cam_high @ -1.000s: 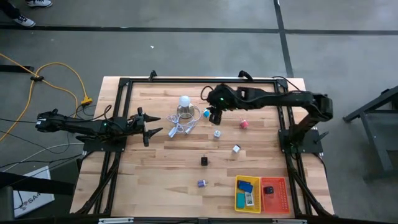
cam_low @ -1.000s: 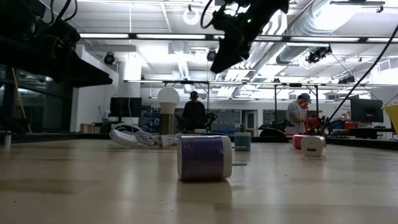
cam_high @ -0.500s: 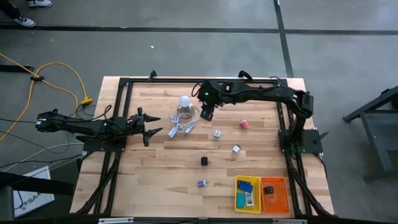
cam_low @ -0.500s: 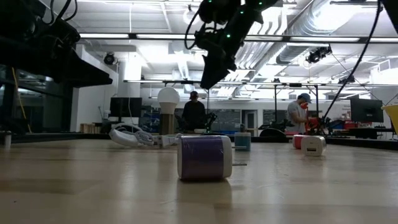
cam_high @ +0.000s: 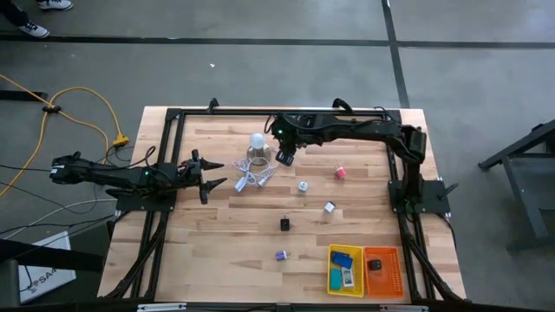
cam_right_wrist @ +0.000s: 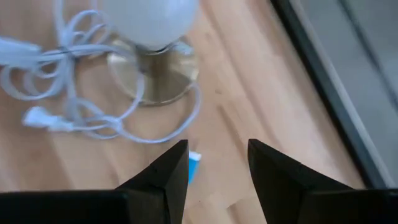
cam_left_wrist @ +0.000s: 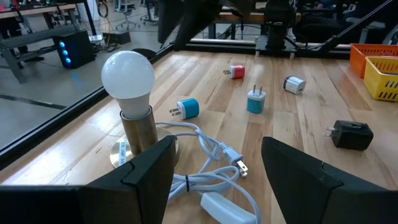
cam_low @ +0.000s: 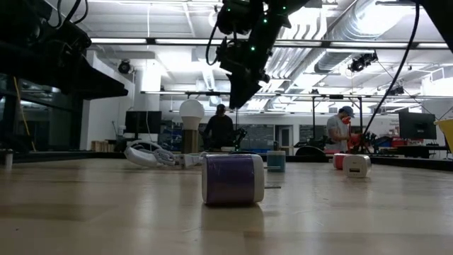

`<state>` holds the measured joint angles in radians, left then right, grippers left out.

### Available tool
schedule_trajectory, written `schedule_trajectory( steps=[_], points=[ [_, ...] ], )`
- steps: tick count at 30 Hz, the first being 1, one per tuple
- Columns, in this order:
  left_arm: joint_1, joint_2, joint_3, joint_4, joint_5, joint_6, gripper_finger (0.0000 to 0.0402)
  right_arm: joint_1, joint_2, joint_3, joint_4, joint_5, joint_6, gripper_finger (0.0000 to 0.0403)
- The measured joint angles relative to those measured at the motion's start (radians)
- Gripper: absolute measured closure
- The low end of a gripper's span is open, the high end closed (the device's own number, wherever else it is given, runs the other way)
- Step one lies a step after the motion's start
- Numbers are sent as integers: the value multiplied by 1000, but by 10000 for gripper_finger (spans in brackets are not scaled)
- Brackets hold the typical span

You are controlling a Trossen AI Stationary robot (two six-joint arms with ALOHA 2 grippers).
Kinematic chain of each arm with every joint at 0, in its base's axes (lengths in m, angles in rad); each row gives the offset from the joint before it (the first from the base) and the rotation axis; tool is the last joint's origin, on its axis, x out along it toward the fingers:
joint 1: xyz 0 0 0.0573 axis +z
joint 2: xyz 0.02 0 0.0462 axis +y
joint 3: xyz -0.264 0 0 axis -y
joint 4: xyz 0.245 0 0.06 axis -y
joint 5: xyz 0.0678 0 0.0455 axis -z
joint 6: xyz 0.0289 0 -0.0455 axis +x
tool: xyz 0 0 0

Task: Pick & Place Office items
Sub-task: Put the top blue charger adapter into the orange basket

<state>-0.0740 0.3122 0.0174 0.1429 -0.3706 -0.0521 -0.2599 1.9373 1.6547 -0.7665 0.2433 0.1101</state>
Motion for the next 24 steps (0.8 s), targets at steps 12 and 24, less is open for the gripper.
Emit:
schedule_trajectory(
  steps=[12,24],
  points=[
    [0,0,0,0,0,0,171,22,46,1,-12,-45,92,251],
    [0,0,0,0,0,0,171,-50,118,0,-14,-234,157,210]
  ],
)
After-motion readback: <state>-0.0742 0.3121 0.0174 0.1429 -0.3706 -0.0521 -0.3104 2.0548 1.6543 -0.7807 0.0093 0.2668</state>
